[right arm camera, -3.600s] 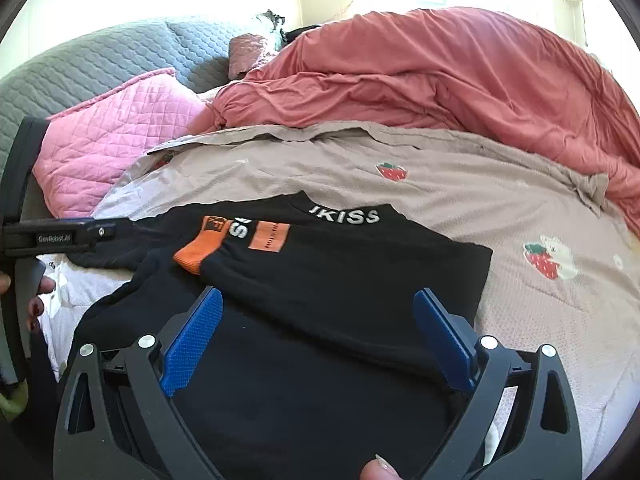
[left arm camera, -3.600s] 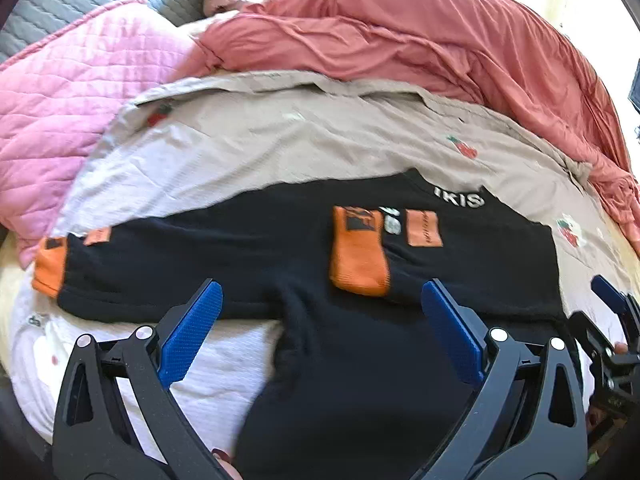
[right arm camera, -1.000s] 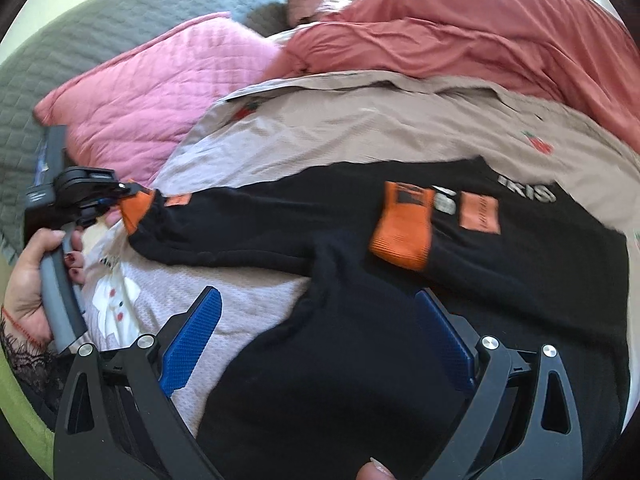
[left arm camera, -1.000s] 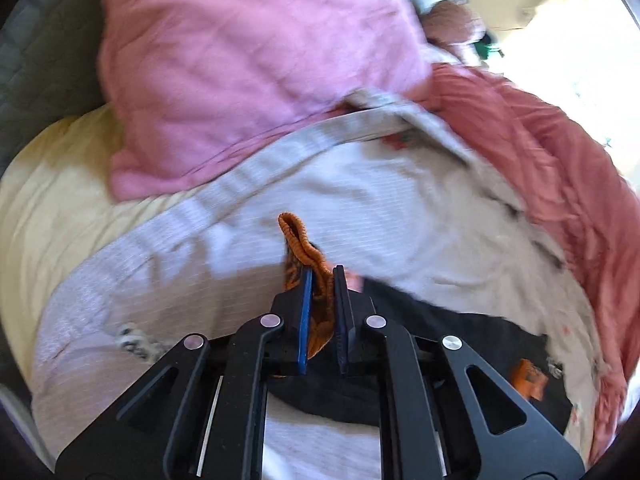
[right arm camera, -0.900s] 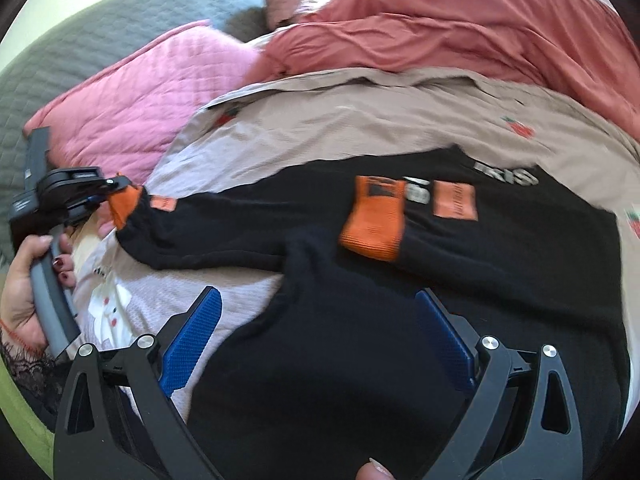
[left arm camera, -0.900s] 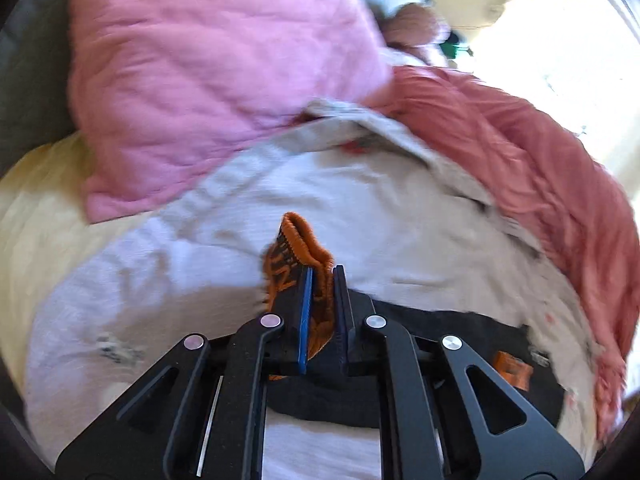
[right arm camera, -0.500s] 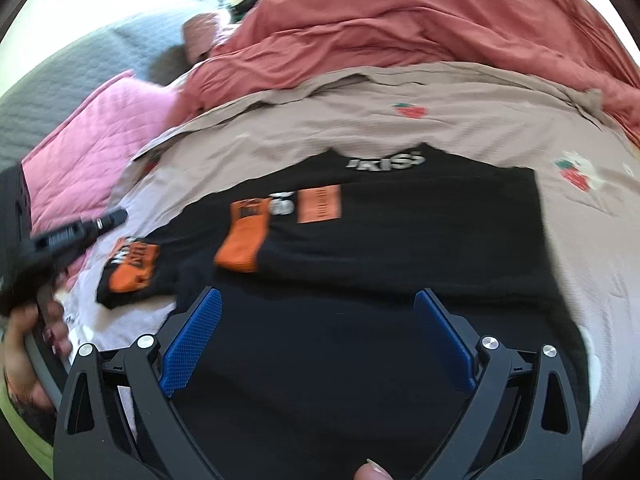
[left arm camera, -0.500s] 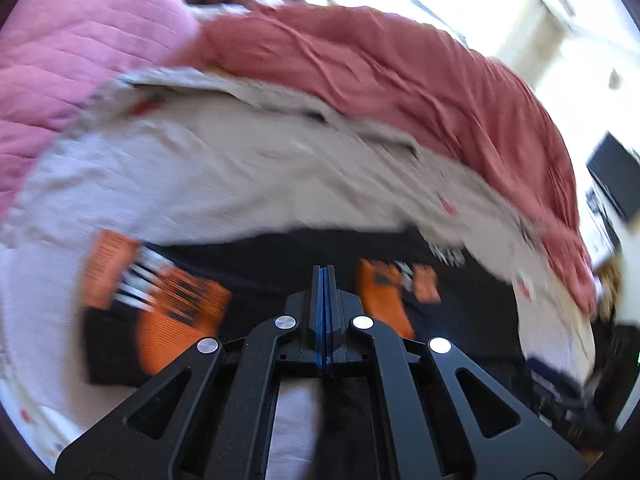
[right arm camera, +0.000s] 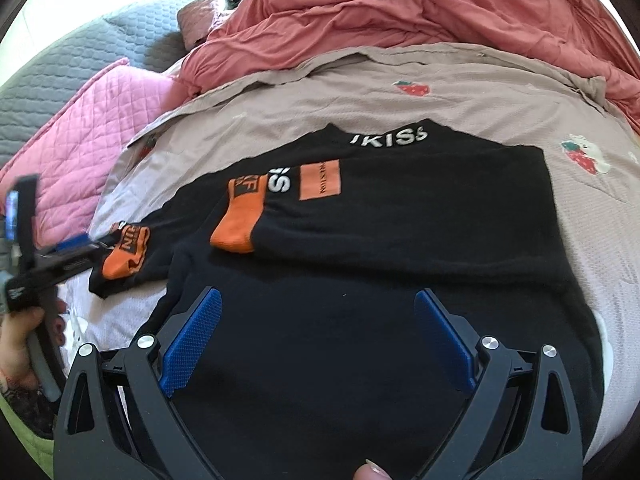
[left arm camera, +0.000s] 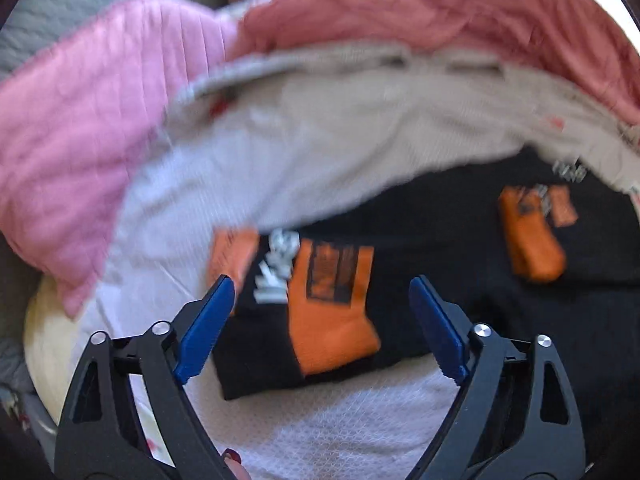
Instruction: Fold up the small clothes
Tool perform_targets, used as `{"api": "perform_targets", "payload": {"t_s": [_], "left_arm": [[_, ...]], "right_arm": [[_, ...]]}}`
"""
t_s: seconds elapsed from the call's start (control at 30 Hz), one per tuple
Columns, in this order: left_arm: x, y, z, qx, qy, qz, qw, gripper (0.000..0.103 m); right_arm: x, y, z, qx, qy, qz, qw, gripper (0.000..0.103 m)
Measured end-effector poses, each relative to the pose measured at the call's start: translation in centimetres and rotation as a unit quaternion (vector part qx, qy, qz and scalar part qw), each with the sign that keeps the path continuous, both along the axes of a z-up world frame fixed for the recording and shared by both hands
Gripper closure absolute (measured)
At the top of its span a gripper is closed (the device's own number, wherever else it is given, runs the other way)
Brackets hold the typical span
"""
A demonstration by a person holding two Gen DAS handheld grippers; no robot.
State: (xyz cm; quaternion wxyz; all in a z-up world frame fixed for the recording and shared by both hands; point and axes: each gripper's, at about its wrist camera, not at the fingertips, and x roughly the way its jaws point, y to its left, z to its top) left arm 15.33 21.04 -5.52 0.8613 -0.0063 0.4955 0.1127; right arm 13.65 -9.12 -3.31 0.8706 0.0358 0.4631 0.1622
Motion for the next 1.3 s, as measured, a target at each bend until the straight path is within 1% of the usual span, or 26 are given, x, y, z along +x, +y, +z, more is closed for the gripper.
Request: {"api": "perform_targets", "payload": {"t_s": [0.07, 0.1, 0.13, 0.17, 0.2, 0.23, 0.27, 0.3, 0.33, 0.37, 0.4, 0.43, 0.47, 0.53, 0.6, 0.67, 0.7, 0.73, 0.83, 0.9, 0.97, 1.07, 1.13, 1.2, 1.23, 1.3], "left_arm": [[0.9, -0.3, -1.9, 0.037, 0.034, 0.004, 0.9987, 0.030], [1.2, -0.3, -2.6, 0.039, 0.045, 0.008, 0.9982, 0.039], [1.3, 0.0, -2.9, 0.026, 0.049, 0.013, 0.9984, 0.045], [1.4, 0.7, -3.3, -0.006, 0.052, 0.023, 0.9984, 0.056], [1.3, 1.6, -3.4, -0.034, 0.049, 0.039, 0.9974, 0.062], [1.1, 2.5, -3.3, -0.051, 0.044, 0.052, 0.9964, 0.066], [0.9, 3.1, -3.0, -0.069, 0.037, 0.064, 0.9949, 0.076], [0.6, 4.3, -2.5, -0.103, 0.020, 0.080, 0.9912, 0.088], [0.3, 5.1, -1.9, -0.131, 0.005, 0.090, 0.9873, 0.091], [-0.2, 6.1, -1.3, -0.168, -0.016, 0.100, 0.9805, 0.095], [-0.9, 7.2, -0.2, -0.213, -0.049, 0.106, 0.9700, 0.095], [-1.3, 7.5, 0.5, -0.232, -0.068, 0.106, 0.9645, 0.095], [-1.7, 7.8, 1.5, -0.242, -0.089, 0.102, 0.9609, 0.095], [-2.2, 7.7, 3.0, -0.246, -0.115, 0.093, 0.9578, 0.095], [-2.6, 6.9, 3.9, -0.286, -0.137, 0.075, 0.9453, 0.095], [-2.4, 4.9, 4.4, -0.345, -0.151, 0.027, 0.9259, 0.096], [-2.1, 4.1, 4.4, -0.356, -0.151, 0.011, 0.9219, 0.096], [-1.8, 2.0, 4.5, -0.370, -0.149, -0.019, 0.9168, 0.096], [-1.3, -2.6, 3.9, -0.396, -0.132, -0.069, 0.9061, 0.095], [-0.7, -4.7, 2.6, -0.407, -0.110, -0.084, 0.9029, 0.095], [-0.4, -5.9, 1.4, -0.412, -0.087, -0.087, 0.9030, 0.095], [-0.1, -7.5, -1.4, -0.402, -0.042, -0.092, 0.9099, 0.095], [-0.1, -8.4, -3.1, -0.398, -0.007, -0.090, 0.9129, 0.091], [0.0, -8.6, -3.6, -0.393, 0.007, -0.089, 0.9152, 0.089], [0.3, -8.5, -3.4, -0.392, 0.006, -0.090, 0.9157, 0.087], [0.7, -8.0, -2.4, -0.399, -0.004, -0.090, 0.9126, 0.071]], "right_arm": [[-0.1, 0.3, -0.1, 0.001, 0.003, 0.004, 1.000, 0.007], [-0.2, 0.4, -0.2, -0.001, 0.003, 0.006, 1.000, 0.007], [-0.3, 0.5, -0.2, -0.002, 0.003, 0.007, 1.000, 0.007], [-0.3, 0.5, -0.2, -0.001, 0.003, 0.007, 1.000, 0.007], [-0.3, 0.4, -0.2, 0.000, 0.004, 0.006, 1.000, 0.007], [-0.3, 0.4, -0.2, 0.001, 0.005, 0.004, 1.000, 0.007], [-0.3, 0.3, -0.1, 0.004, 0.006, 0.003, 1.000, 0.007], [-0.3, 0.2, 0.0, 0.006, 0.007, 0.001, 1.000, 0.007], [-0.3, 0.0, 0.1, 0.007, 0.007, 0.000, 1.000, 0.007], [-0.4, -0.2, 0.3, 0.008, 0.004, -0.002, 1.000, 0.007], [-0.4, -0.3, 0.4, 0.009, 0.003, -0.005, 1.000, 0.007], [-0.3, -0.4, 0.5, 0.010, 0.002, -0.008, 1.000, 0.007], [-0.2, -0.7, 0.6, 0.013, 0.002, -0.012, 1.000, 0.007], [-0.1, -1.1, 0.7, 0.018, 0.003, -0.019, 1.000, 0.007], [0.0, -1.5, 0.8, 0.021, 0.002, -0.026, 0.999, 0.007], [0.1, -2.0, 0.9, 0.022, 0.000, -0.034, 0.999, 0.007], [0.2, -2.4, 1.0, 0.023, 0.000, -0.039, 0.999, 0.007], [0.3, -2.7, 1.0, 0.025, -0.001, -0.044, 0.999, 0.007], [0.5, -3.9, 1.3, 0.031, -0.002, -0.060, 0.998, 0.007], [0.5, -4.3, 1.3, 0.033, -0.001, -0.065, 0.997, 0.007], [0.4, -4.4, 1.0, 0.031, 0.002, -0.065, 0.997, 0.007], [0.6, -4.0, 0.3, 0.030, 0.013, -0.064, 0.997, 0.007], [0.5, -3.5, -0.2, 0.033, 0.022, -0.061, 0.997, 0.007], [0.5, -3.0, -0.3, 0.031, 0.024, -0.056, 0.998, 0.007], [0.5, -2.7, -0.5, 0.030, 0.026, -0.053, 0.998, 0.007], [0.7, -2.1, -0.7, 0.034, 0.033, -0.050, 0.998, 0.007]]}}
